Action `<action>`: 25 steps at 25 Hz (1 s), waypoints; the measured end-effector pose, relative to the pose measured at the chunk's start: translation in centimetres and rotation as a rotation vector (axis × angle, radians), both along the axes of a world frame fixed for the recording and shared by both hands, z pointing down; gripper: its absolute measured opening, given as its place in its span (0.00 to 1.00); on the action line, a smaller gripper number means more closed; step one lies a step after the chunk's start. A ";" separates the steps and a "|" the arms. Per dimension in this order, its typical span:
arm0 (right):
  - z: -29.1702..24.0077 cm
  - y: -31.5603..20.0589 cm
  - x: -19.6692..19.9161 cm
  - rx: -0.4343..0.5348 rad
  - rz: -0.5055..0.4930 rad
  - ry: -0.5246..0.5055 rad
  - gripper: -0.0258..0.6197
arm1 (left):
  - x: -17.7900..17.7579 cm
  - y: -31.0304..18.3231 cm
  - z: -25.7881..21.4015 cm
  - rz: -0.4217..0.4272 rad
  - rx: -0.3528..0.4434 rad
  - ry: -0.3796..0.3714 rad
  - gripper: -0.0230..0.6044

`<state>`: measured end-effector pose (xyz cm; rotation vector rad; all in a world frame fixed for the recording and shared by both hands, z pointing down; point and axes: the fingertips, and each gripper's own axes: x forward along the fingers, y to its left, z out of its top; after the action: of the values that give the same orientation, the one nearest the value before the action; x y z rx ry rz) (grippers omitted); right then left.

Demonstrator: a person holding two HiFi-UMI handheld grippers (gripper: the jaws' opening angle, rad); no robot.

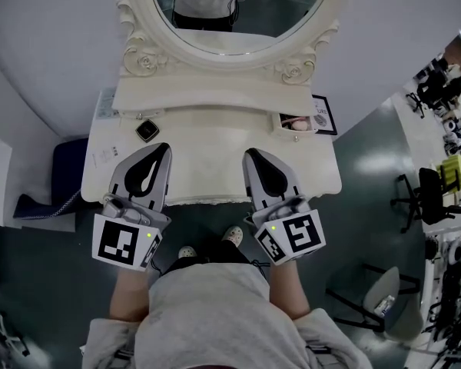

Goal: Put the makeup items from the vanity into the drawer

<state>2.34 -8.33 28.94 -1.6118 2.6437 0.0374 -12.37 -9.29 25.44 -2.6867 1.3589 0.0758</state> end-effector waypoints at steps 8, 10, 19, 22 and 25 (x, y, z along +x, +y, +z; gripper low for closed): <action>-0.4 1.0 -1.0 0.017 0.010 0.001 0.08 | -1.2 1.0 -0.4 0.008 0.015 0.011 0.06; -0.4 1.2 -1.3 0.020 0.010 0.001 0.08 | -1.5 1.1 -0.4 0.009 0.014 0.019 0.06; -0.7 1.5 -2.1 0.025 0.008 0.009 0.08 | -2.1 1.6 -0.5 0.008 0.018 0.023 0.06; -0.7 1.7 -2.1 0.026 0.009 0.008 0.08 | -2.2 1.7 -0.5 0.005 0.019 0.025 0.06; -0.6 1.7 -2.2 0.026 0.008 0.007 0.08 | -2.4 1.7 -0.4 0.000 0.017 0.030 0.06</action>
<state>0.10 -6.61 28.30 -1.6181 2.6306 0.0772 -14.75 -7.56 25.00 -2.6827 1.3599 0.1279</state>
